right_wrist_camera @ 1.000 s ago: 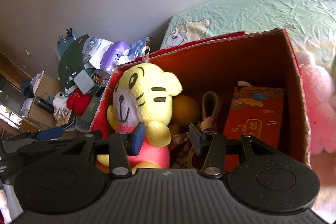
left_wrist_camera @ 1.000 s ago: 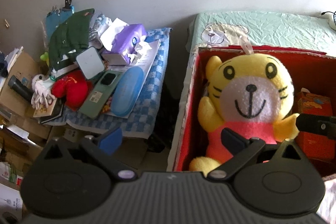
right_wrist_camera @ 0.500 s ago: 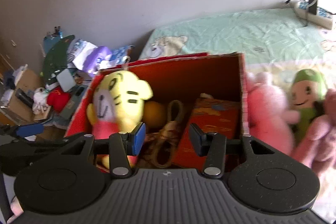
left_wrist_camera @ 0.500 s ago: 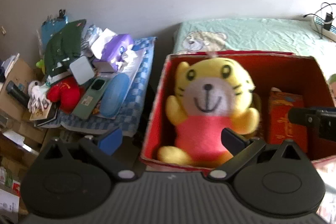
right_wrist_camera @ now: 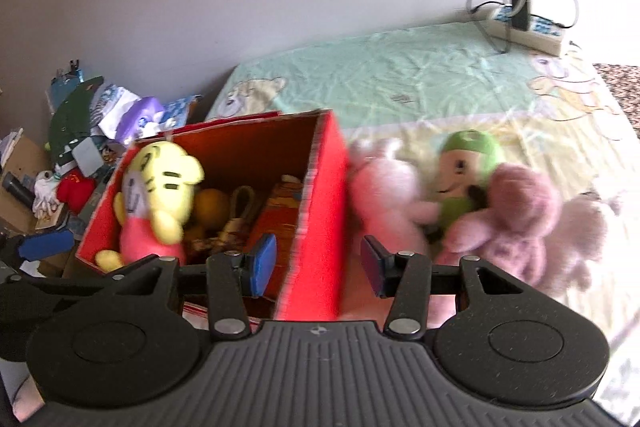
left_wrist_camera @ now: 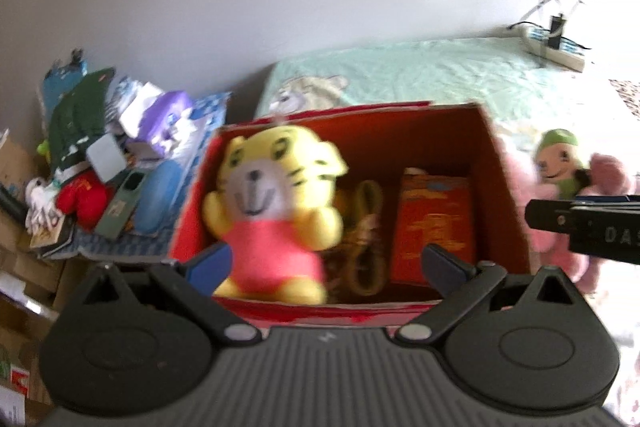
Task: Organize objects
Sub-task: 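Withdraw the right gripper from the box toward the white bunny plush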
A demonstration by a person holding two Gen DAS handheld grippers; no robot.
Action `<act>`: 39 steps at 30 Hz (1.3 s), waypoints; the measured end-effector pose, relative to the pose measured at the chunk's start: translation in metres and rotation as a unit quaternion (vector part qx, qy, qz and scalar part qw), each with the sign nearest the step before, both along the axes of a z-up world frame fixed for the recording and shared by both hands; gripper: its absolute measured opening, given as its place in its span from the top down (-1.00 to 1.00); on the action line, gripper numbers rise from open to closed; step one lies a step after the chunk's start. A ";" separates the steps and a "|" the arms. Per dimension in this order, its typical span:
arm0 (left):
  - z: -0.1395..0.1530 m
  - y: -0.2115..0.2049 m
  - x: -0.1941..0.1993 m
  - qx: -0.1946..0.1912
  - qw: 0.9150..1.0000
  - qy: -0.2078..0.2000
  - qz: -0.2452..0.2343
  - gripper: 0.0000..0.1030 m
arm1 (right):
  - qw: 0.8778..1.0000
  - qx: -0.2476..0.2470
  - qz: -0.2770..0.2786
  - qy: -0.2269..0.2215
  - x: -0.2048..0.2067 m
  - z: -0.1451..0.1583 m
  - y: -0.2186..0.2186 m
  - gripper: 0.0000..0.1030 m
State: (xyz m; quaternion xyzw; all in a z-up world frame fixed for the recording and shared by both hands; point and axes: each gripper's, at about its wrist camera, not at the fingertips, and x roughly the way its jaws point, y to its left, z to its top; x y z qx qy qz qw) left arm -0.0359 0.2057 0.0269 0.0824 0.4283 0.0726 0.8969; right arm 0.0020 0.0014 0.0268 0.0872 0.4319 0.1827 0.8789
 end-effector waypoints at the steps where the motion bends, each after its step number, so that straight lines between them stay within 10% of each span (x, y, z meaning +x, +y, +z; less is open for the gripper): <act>1: 0.001 -0.008 0.000 -0.001 1.000 -0.002 -0.007 -0.97 | 1.000 -0.003 -0.003 0.000 -0.001 0.000 -0.007 -0.08; 22: -0.026 -0.172 0.002 -0.037 0.990 0.022 -0.135 -0.98 | 0.994 -0.060 -0.089 0.013 0.001 -0.026 -0.136 -0.20; 39: -0.076 -0.212 0.015 -0.072 0.981 0.069 -0.169 -0.96 | 0.993 -0.029 -0.104 0.055 0.012 -0.064 -0.177 -0.37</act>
